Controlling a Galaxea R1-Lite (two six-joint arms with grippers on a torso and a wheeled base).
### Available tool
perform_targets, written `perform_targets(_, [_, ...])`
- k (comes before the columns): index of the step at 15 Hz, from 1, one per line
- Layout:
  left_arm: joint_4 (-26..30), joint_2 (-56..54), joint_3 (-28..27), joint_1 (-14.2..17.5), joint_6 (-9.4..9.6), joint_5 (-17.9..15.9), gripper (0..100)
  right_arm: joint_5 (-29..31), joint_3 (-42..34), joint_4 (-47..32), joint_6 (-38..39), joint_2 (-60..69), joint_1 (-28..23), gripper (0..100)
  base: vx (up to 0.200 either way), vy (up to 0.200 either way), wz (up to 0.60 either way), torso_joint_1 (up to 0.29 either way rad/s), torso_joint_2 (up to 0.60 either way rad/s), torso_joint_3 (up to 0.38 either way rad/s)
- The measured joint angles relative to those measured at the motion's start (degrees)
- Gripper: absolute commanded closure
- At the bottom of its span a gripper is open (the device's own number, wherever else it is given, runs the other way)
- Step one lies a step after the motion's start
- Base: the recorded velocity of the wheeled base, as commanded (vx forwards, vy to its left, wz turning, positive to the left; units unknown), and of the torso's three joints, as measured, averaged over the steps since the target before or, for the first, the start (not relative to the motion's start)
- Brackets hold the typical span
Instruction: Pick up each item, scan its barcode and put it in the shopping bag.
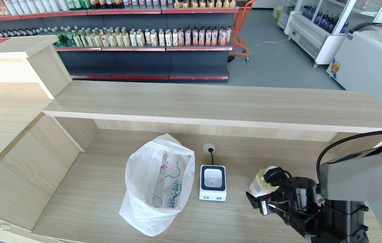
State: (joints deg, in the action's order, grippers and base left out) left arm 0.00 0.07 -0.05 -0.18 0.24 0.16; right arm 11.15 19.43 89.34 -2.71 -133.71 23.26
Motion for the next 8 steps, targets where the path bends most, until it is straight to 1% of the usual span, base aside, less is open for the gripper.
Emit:
perform_targets(3, [0.0,0.0,0.0,0.0,0.0,0.0,0,-0.05,3.99,0.51,-1.23,-3.32,0.16,0,0.0,0.0,0.0,0.0,0.0,0.0])
perform_targets(7, [0.0,0.0,0.0,0.0,0.02,0.0,0,-0.29,11.11,0.57,-2.77,-5.68,0.3,0,0.0,0.0,0.0,0.0,0.0,0.0])
perform_targets(8, [0.0,0.02,0.0,0.0,0.02,0.0,0,-0.46,12.02,0.56,-3.43,-6.01,0.39,100,0.0,0.0,0.0,0.0,0.0,0.0])
